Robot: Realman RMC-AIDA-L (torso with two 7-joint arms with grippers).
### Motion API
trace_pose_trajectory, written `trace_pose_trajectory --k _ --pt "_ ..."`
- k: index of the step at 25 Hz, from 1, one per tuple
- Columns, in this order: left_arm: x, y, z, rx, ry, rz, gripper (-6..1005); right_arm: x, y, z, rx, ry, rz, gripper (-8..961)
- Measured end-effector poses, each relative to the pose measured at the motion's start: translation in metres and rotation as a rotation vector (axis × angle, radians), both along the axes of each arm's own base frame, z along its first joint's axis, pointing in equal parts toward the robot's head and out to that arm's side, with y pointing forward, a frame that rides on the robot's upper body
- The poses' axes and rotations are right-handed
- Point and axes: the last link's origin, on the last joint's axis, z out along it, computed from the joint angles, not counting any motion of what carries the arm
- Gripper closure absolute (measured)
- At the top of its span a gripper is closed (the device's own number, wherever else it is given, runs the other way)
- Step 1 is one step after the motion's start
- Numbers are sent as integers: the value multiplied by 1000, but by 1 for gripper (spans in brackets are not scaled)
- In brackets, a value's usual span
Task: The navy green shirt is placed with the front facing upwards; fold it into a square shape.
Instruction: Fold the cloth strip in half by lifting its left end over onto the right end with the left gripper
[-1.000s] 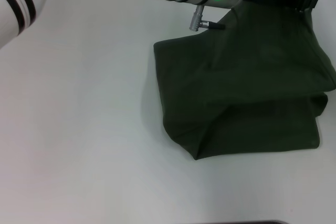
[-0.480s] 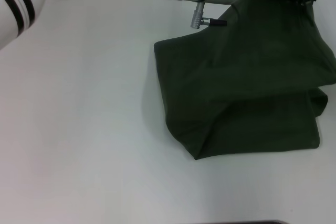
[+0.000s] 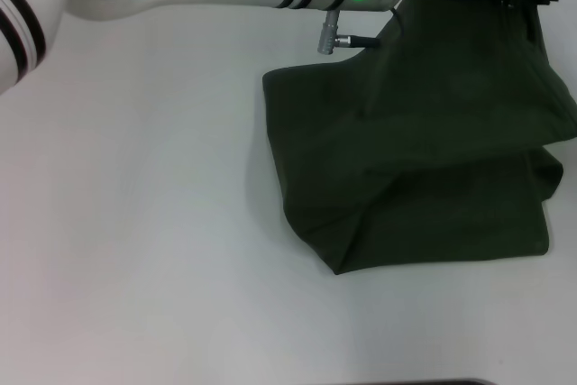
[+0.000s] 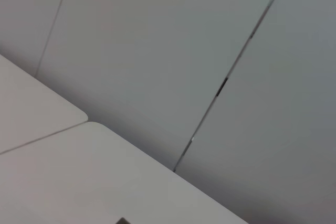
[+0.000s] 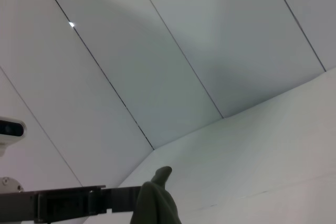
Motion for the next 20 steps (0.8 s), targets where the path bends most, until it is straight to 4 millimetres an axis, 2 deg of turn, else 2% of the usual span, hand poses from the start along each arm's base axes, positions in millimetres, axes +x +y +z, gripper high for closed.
trace_pose_trajectory --k 14,20 --pt "-1 -2 0 -12 14 -28 235 -1 3 1 2 -3 4 54" --pt "-8 -6 -7 2 69 -111 30 -1 3 1 1 -4 3 54"
